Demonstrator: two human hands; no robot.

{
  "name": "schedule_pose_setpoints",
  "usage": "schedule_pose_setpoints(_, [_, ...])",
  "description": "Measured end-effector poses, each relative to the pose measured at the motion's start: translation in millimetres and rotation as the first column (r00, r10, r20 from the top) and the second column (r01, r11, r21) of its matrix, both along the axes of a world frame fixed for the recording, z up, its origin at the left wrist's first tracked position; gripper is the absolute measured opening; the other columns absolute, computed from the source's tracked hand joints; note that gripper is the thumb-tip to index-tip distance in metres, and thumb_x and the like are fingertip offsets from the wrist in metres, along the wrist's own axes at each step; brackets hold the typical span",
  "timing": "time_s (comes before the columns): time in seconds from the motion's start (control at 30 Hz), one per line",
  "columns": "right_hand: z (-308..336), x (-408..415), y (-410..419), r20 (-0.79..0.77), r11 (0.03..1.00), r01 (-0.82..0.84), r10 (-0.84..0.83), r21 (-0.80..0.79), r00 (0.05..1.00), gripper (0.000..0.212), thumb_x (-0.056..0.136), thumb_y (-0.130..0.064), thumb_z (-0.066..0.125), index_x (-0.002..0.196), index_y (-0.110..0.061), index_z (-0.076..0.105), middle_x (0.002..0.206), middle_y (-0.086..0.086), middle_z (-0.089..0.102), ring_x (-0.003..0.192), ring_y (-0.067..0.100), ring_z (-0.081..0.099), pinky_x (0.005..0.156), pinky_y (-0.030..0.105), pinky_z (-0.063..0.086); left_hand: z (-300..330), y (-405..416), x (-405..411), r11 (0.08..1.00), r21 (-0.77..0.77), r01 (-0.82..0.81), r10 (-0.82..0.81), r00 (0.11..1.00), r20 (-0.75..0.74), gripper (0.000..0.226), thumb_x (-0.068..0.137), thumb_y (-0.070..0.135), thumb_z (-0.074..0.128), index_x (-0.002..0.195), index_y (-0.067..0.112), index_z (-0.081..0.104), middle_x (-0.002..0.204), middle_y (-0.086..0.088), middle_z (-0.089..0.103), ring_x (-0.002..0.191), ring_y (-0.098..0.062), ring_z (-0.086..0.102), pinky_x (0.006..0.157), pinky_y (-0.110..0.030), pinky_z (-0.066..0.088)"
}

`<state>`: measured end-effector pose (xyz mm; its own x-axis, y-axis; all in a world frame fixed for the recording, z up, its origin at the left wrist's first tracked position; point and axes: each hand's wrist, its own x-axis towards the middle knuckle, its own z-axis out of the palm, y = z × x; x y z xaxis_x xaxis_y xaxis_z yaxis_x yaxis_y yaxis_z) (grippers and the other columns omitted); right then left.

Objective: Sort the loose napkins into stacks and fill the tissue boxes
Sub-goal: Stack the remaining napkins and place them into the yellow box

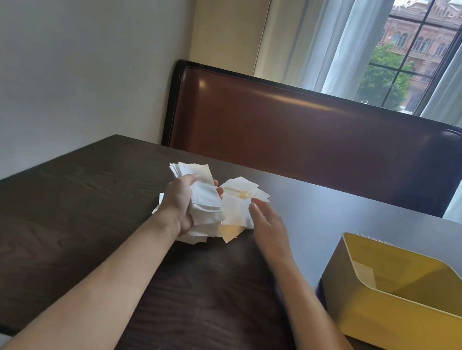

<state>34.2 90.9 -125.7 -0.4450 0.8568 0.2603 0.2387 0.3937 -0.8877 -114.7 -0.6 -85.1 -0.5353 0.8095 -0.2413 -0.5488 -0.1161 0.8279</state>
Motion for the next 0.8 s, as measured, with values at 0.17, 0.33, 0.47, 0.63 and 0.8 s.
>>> schedule_pose_setpoints(0.17, [-1.7, -5.8, -0.9, 0.066, 0.978, -0.171, 0.179, -0.115, 0.982, 0.041, 0.106, -0.037, 0.037, 0.142, -0.026, 0.052, 0.147, -0.009, 0.048, 0.134, 0.007, 0.042, 0.101, 0.02, 0.031, -3.6, 0.3, 0.3, 0.992, -0.109, 0.058, -0.059, 0.998, -0.009, 0.043, 0.105, 0.03, 0.038, 0.114, -0.004, 0.062, 0.078, -0.017, 0.073, 0.078, -0.031, 0.068, 0.068, -0.04, 0.054])
schedule_pose_setpoints(0.33, [-0.2, -8.0, 5.9, -0.006, 0.993, -0.118, 0.118, 0.003, 0.993, 0.036, 0.105, -0.026, 0.042, 0.137, -0.027, 0.057, 0.146, -0.01, 0.047, 0.135, 0.007, 0.037, 0.112, 0.028, 0.029, -4.4, -0.4, 1.5, 0.981, -0.164, 0.108, -0.122, 0.99, -0.077, 0.046, 0.105, 0.028, 0.037, 0.124, -0.007, 0.06, 0.085, -0.019, 0.075, 0.073, -0.029, 0.071, 0.064, -0.036, 0.054])
schedule_pose_setpoints(0.47, [-4.4, -10.3, 10.5, 0.147, 0.987, -0.156, 0.148, 0.045, 0.978, 0.03, 0.096, -0.025, 0.056, 0.121, -0.034, 0.067, 0.128, -0.012, 0.056, 0.123, 0.014, 0.05, 0.106, 0.036, 0.042, -5.8, -1.7, 2.4, 0.975, -0.168, 0.148, -0.162, 0.984, -0.078, 0.044, 0.105, 0.027, 0.038, 0.117, -0.006, 0.064, 0.096, -0.02, 0.074, 0.081, -0.029, 0.07, 0.071, -0.038, 0.055])
schedule_pose_setpoints(0.63, [-3.7, -4.5, 14.6, 0.224, 0.997, -0.028, 0.012, 0.071, 0.975, 0.02, 0.088, -0.023, 0.071, 0.107, -0.023, 0.074, 0.1, -0.009, 0.064, 0.093, 0.013, 0.06, 0.076, 0.024, 0.046, -4.6, -3.3, 5.0, 0.978, -0.114, 0.176, -0.181, 0.983, -0.036, 0.042, 0.104, 0.026, 0.038, 0.104, -0.006, 0.066, 0.088, -0.018, 0.073, 0.081, -0.029, 0.068, 0.078, -0.038, 0.055])
schedule_pose_setpoints(0.8, [1.8, 7.2, 13.9, 0.148, 0.998, 0.058, -0.057, -0.001, 0.987, 0.008, 0.085, -0.018, 0.071, 0.09, -0.015, 0.077, 0.083, -0.014, 0.063, 0.081, 0.007, 0.058, 0.063, 0.02, 0.043, -1.9, -3.9, 7.5, 0.988, -0.006, 0.155, -0.153, 0.984, 0.094, 0.04, 0.103, 0.026, 0.039, 0.109, -0.006, 0.061, 0.092, -0.017, 0.067, 0.084, -0.027, 0.066, 0.079, -0.041, 0.053])
